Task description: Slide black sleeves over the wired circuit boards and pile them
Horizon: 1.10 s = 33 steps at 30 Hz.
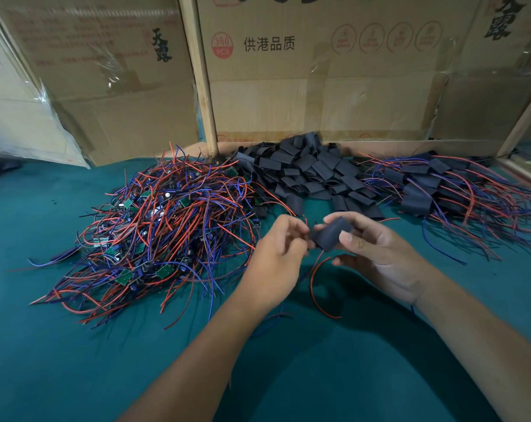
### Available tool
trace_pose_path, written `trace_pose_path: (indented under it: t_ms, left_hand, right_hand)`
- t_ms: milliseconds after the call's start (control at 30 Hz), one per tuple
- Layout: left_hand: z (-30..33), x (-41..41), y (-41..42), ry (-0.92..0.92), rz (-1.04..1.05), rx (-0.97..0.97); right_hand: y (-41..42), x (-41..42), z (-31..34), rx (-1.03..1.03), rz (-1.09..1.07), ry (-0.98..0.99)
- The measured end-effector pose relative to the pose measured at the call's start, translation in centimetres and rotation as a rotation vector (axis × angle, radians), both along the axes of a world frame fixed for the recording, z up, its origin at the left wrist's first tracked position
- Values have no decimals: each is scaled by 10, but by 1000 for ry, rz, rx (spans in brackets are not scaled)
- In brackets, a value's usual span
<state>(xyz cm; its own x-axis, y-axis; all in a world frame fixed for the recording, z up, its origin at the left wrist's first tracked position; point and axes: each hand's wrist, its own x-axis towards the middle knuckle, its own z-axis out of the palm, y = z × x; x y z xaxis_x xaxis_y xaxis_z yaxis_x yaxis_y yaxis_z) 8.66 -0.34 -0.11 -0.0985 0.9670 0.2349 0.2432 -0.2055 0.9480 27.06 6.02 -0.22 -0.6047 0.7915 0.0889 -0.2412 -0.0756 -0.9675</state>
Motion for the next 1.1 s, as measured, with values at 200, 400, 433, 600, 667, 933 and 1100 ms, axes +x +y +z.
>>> trace_pose_path:
  t_ms: [200, 400, 433, 600, 667, 933, 1100]
  left_hand:
    - [23, -53, -16, 833, -214, -13]
    - [22, -62, -14, 1073, -300, -142]
    - [21, -61, -13, 1089, -294, -126]
    - [18, -52, -11, 904, -148, 68]
    - [17, -44, -11, 857, -78, 153]
    - [9, -17, -9, 448, 34, 242]
    - [10, -12, -11, 197, 10, 185]
  right_hand:
    - [-3, -3, 0, 48, 1, -87]
    - [-4, -5, 0, 5, 12, -88]
    - [-4, -5, -1, -5, 12, -80]
    - [-3, -8, 1, -130, -33, 25]
    - [-3, -9, 2, -209, -53, 109]
    - [-9, -20, 5, -320, -28, 299]
    - [-14, -23, 6, -332, -14, 340]
